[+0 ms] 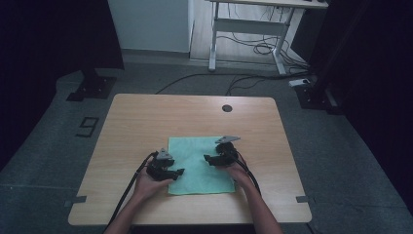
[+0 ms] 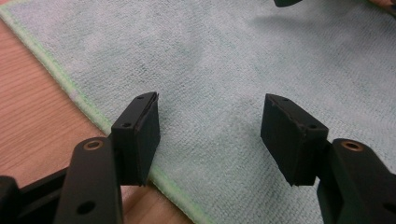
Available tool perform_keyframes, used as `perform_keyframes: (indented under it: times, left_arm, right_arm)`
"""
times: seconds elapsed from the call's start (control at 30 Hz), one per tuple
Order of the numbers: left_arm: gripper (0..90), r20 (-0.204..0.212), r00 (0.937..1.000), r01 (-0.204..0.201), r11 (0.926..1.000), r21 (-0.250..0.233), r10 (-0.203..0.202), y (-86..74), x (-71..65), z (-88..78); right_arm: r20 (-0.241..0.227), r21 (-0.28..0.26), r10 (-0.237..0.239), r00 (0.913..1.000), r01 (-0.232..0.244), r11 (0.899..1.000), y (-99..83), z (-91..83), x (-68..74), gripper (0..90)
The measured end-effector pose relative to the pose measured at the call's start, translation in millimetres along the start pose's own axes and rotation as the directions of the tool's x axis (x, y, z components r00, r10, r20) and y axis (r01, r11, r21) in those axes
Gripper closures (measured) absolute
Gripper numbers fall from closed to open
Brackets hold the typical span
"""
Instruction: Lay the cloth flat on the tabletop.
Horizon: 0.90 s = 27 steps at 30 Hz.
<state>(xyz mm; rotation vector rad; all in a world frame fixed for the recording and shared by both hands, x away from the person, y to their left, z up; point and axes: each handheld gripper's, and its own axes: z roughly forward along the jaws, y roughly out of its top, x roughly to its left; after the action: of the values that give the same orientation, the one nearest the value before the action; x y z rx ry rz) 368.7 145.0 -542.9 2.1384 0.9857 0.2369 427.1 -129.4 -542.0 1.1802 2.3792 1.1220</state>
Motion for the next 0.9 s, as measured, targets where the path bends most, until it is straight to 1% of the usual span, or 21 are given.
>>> perform_keyframes:
  times: [0.03, 0.07, 0.1, 0.13, 0.2, 0.3, 0.4, 0.53, 0.67, 0.7, 0.8, 0.9]
  left_arm:
    - [37.2, 0.0, 1.0, 0.0, 1.0, -0.001, 0.0, -0.2, -0.2, 0.1]
    - [37.0, 0.001, 1.0, -0.001, 1.0, -0.001, 0.001, -0.3, -0.4, 0.1]
    - [36.9, 0.002, 1.0, 0.0, 1.0, -0.002, 0.0, -0.4, -0.4, 0.1]
    - [36.8, 0.004, 1.0, 0.003, 1.0, -0.003, -0.003, -0.5, -0.3, 0.0]
    - [36.8, 0.011, 0.9999, 0.008, 1.0, -0.004, -0.008, -0.7, 0.1, -0.2]
    - [36.9, 0.013, 0.9999, 0.006, 1.0, -0.005, -0.006, -1.4, -0.6, -0.6]
    - [36.9, 0.016, 0.9999, 0.004, 1.0, -0.005, -0.004, -2.2, -1.2, -1.2]
    - [37.1, 0.02, 0.9998, 0.005, 1.0, -0.009, -0.005, -3.3, -1.6, -1.8]
    - [37.1, 0.014, 0.9999, 0.005, 0.9999, -0.01, -0.005, -3.7, -2.5, -2.9]
    - [36.6, 0.006, 1.0, 0.003, 0.9998, -0.018, -0.003, -3.6, -2.7, -4.3]
    - [36.7, 0.001, 0.9999, 0.015, 0.9988, -0.047, -0.014, -1.9, -1.8, -12.3]
    - [36.8, -0.002, 0.9995, 0.03, 0.9974, -0.066, -0.03, -1.0, 0.1, -20.6]
  right_arm:
    - [0.014, 0.011, -0.001, 0.9999, 0.0, 1.0, -2.4, 0.3, -1.9, 31.0]
    - [0.015, 0.012, 0.0, 0.9999, 0.0, 1.0, -5.5, 0.1, -3.6, 31.4]
    - [0.011, -0.006, 0.004, 0.9999, -0.004, 1.0, -8.3, -1.3, -4.8, 31.5]
    - [0.009, -0.01, 0.013, 0.9999, -0.013, 1.0, -9.9, -2.7, -4.9, 31.5]
    - [0.015, -0.011, 0.002, 0.9999, -0.002, 1.0, -12.3, -4.4, -3.7, 31.5]
    - [0.021, -0.004, -0.012, 0.9997, 0.012, 1.0, -14.5, -6.8, -1.6, 31.5]
    - [0.013, -0.006, -0.018, 0.9997, 0.018, 1.0, -17.9, -10.1, -1.3, 31.6]
    - [0.003, -0.016, -0.008, 1.0, 0.008, 1.0, -23.0, -14.6, -1.3, 32.3]
    - [-0.001, -0.016, -0.008, 1.0, 0.007, 1.0, -24.4, -16.4, -1.1, 32.2]
    - [-0.001, -0.016, -0.011, 0.9999, 0.011, 1.0, -24.5, -16.7, -0.9, 31.9]
    - [-0.012, -0.042, -0.004, 0.9999, 0.004, 0.999, -24.3, -21.8, 0.7, 31.6]
    - [-0.03, -0.089, -0.009, 0.9995, 0.007, 0.996, -23.3, -33.0, 4.3, 31.6]
